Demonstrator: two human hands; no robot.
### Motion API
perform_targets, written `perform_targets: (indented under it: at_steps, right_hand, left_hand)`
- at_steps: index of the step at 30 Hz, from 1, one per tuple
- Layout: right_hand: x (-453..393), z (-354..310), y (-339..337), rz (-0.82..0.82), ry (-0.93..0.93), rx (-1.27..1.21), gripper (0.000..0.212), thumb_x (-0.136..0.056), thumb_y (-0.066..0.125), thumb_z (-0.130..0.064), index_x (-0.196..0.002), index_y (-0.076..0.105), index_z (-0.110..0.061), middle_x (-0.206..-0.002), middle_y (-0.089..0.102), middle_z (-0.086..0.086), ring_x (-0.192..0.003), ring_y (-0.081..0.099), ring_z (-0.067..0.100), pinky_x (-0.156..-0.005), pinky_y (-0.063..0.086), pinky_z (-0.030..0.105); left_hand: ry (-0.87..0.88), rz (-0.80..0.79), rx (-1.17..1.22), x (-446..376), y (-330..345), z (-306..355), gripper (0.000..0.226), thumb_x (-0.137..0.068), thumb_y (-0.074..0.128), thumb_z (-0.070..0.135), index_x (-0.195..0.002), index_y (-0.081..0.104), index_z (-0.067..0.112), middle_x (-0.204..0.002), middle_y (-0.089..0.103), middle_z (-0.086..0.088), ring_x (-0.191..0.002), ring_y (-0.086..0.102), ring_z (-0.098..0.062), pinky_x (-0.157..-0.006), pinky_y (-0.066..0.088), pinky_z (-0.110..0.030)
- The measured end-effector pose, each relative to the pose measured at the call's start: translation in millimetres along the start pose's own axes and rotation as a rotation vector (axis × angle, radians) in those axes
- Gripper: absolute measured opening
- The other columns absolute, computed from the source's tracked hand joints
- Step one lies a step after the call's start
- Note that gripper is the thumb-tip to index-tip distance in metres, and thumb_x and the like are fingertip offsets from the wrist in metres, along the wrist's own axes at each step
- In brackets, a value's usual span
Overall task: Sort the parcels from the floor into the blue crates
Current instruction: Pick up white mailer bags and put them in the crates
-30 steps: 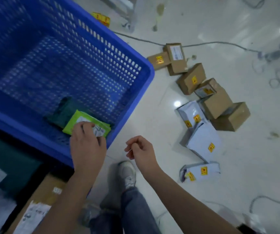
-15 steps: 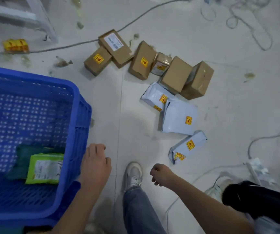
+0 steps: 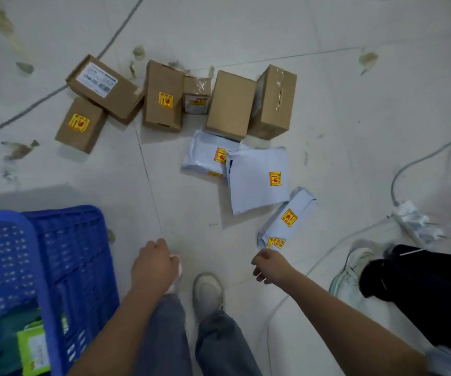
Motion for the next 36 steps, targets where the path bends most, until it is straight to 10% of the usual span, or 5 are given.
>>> perform_targets:
  at_steps: [11, 16, 24, 36]
  right_hand:
    - [-41.0, -2.1, -84.3, 0.111, 0.142, -0.353, 0.009, -0.092, 0.045, -0.01, -0.092, 0.051, -0.004, -0.074, 0.055, 0.012, -0.059, 0.048, 0.02, -0.054, 0.037, 0.025]
    - [-74.4, -26.7, -106.3, 0.156, 0.11, -0.467, 0.009, -0.092, 0.043, -0.008, -0.087, 0.051, -0.005, -0.078, 0.053, 0.011, -0.064, 0.047, 0.02, -0.057, 0.038, 0.025]
    - [-177.6, -60.9, -85.0, 0.123, 0.068, -0.507, 0.053, -0.088, 0.053, -0.037, -0.136, 0.039, -0.02, -0.144, 0.035, 0.006, -0.124, 0.044, 0.03, -0.103, 0.041, 0.044]
    - [-196.4, -39.4, -95.0, 0.125, 0.061, -0.718, 0.023, -0.097, 0.041, -0.026, -0.116, 0.049, -0.015, -0.12, 0.053, 0.007, -0.109, 0.057, 0.024, -0.1, 0.046, 0.045]
  left_hand:
    - [-0.017, -0.282, 0.27, -92.0, 5.7, 106.9, 0.04, -0.09, 0.054, 0.033, -0.118, 0.048, 0.004, -0.117, 0.059, -0.016, -0.106, 0.057, -0.03, -0.089, 0.045, -0.033]
    - [-0.095, -0.484, 0.439, -127.4, 22.8, 136.1, 0.091, -0.063, 0.061, 0.051, -0.136, 0.033, 0.004, -0.114, 0.053, -0.009, -0.103, 0.053, -0.024, -0.089, 0.042, -0.031]
    - [-0.193, -0.433, 0.592, -212.3, 78.1, 155.4, 0.08, -0.081, 0.071, 0.031, -0.143, 0.03, 0.002, -0.142, 0.043, -0.016, -0.123, 0.049, -0.031, -0.094, 0.044, -0.033]
    - [-0.115, -0.212, 0.962, -200.3, 97.9, 208.6, 0.039, -0.092, 0.056, 0.008, -0.131, 0.051, 0.003, -0.127, 0.059, -0.013, -0.11, 0.057, -0.022, -0.076, 0.043, -0.022]
Point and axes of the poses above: each hand's wrist, its own x-axis away from the middle knuckle, its own y-axis out of the palm, z = x × y, the point moved 9 cm from there along -x, towards the middle knuckle
